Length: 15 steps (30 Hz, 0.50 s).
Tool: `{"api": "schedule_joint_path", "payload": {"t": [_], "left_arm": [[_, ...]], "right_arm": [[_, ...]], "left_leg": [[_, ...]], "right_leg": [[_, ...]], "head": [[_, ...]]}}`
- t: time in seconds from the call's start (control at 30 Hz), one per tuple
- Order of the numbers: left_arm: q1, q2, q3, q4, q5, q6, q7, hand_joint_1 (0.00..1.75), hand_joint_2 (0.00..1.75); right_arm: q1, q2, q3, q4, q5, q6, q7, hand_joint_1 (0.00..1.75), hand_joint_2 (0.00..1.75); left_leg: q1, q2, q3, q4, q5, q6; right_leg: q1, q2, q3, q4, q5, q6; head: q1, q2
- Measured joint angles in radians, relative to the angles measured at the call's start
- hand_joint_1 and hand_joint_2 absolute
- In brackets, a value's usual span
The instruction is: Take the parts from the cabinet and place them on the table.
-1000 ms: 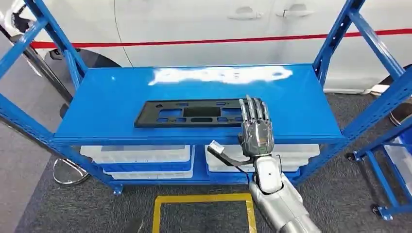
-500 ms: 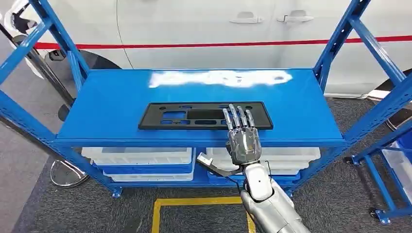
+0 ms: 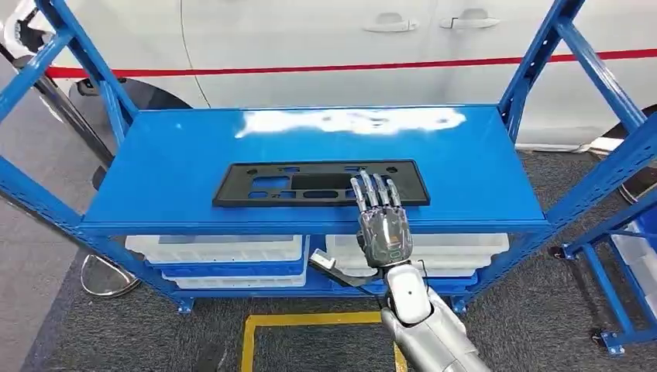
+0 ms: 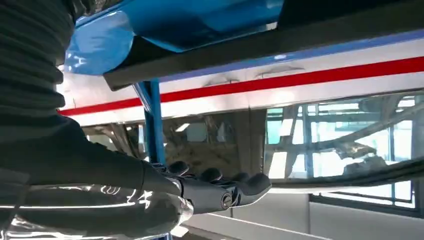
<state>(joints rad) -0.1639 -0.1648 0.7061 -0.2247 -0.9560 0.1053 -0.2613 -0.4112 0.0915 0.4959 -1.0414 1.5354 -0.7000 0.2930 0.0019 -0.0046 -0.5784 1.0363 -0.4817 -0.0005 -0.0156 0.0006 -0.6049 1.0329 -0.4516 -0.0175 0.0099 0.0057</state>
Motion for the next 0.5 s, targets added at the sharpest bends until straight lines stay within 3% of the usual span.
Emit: {"api": "schedule_joint_path", "payload": {"t": [0.03, 0.1, 0.13, 0.17, 0.2, 0.27, 0.3, 0.37, 0.43, 0.5], "left_arm": [[-0.001, 0.0, 0.0, 0.0, -0.001, 0.0, 0.0, 0.0, 0.0], [0.001, 0.0, 0.0, 0.0, -0.004, 0.0, -0.002, 0.0, 0.0], [0.003, 0.0, 0.0, 0.0, -0.005, 0.0, -0.002, 0.0, 0.0], [0.004, 0.0, 0.0, 0.0, -0.005, 0.0, -0.002, 0.0, 0.0], [0.005, 0.0, 0.0, 0.0, -0.006, 0.0, -0.002, 0.0, 0.0], [0.003, 0.0, 0.0, 0.0, -0.006, 0.0, -0.006, 0.0, 0.0], [0.003, 0.0, 0.0, 0.0, -0.006, 0.0, -0.007, 0.0, 0.0], [-0.002, 0.003, 0.0, 0.0, -0.006, 0.0, -0.008, 0.0, 0.0], [0.002, 0.003, 0.0, 0.0, -0.007, 0.0, -0.008, 0.0, 0.0], [0.005, 0.002, 0.0, 0.0, -0.006, 0.001, -0.009, 0.0, 0.0]], "right_arm": [[-0.001, 0.002, 0.0, 0.0, 0.0, 0.0, 0.0, 0.0, 1.75], [0.0, 0.003, 0.0, 0.0, 0.0, 0.0, -0.005, 0.0, 1.75], [0.001, 0.003, 0.0, 0.0, 0.0, 0.0, -0.007, 0.0, 1.75], [0.002, 0.003, 0.0, 0.0, 0.0, 0.0, -0.007, 0.0, 1.75], [0.003, 0.003, 0.0, 0.0, 0.0, 0.0, -0.007, 0.0, 1.75], [0.002, 0.003, 0.0, 0.0, 0.0, 0.0, -0.008, 0.0, 1.75], [0.002, 0.003, 0.0, 0.0, 0.0, 0.0, -0.008, 0.0, 1.75], [0.0, 0.003, 0.0, 0.0, 0.0, 0.0, -0.008, 0.0, 1.75], [0.003, 0.003, 0.0, 0.0, 0.0, 0.0, -0.01, 0.0, 1.75], [0.001, 0.003, 0.001, -0.002, 0.0, 0.0, -0.01, 0.0, 1.75]], "left_leg": [[0.002, 0.001, -0.025, 0.054, -0.034, -0.006], [0.007, 0.001, -0.106, 0.221, -0.107, -0.016], [0.009, 0.001, -0.14, 0.286, -0.123, -0.018], [0.009, 0.001, -0.151, 0.3, -0.113, -0.017], [0.009, 0.001, -0.139, 0.267, -0.081, -0.015], [0.008, 0.001, -0.056, 0.094, 0.019, -0.003], [0.005, 0.002, -0.016, 0.006, 0.048, 0.008], [-0.005, 0.003, 0.005, -0.024, 0.021, 0.019], [-0.006, 0.003, 0.002, -0.035, 0.017, 0.028], [0.002, 0.0, 0.036, -0.052, 0.02, 0.038]], "right_leg": [[-0.001, 0.0, 0.0, 0.0, -0.002, -0.006], [0.001, -0.002, 0.0, 0.0, -0.007, -0.012], [0.002, -0.002, 0.001, 0.0, -0.008, -0.012], [0.002, -0.001, 0.002, 0.0, -0.011, -0.013], [0.002, 0.0, 0.006, 0.0, -0.014, -0.012], [0.003, 0.002, 0.022, 0.0, -0.023, -0.007], [0.002, 0.001, 0.03, -0.002, -0.028, -0.005], [0.005, 0.001, 0.03, -0.002, -0.032, 0.009], [0.005, -0.001, 0.036, 0.005, -0.018, 0.023], [0.003, -0.003, 0.033, 0.028, -0.033, 0.028]], "head": [[0.0, 0.0], [0.0, 0.0], [0.0, 0.0], [0.0, 0.0], [0.0, 0.0], [0.0, 0.0], [0.0, 0.0], [0.0, 0.0], [0.0, 0.0], [0.001, 0.0]]}}
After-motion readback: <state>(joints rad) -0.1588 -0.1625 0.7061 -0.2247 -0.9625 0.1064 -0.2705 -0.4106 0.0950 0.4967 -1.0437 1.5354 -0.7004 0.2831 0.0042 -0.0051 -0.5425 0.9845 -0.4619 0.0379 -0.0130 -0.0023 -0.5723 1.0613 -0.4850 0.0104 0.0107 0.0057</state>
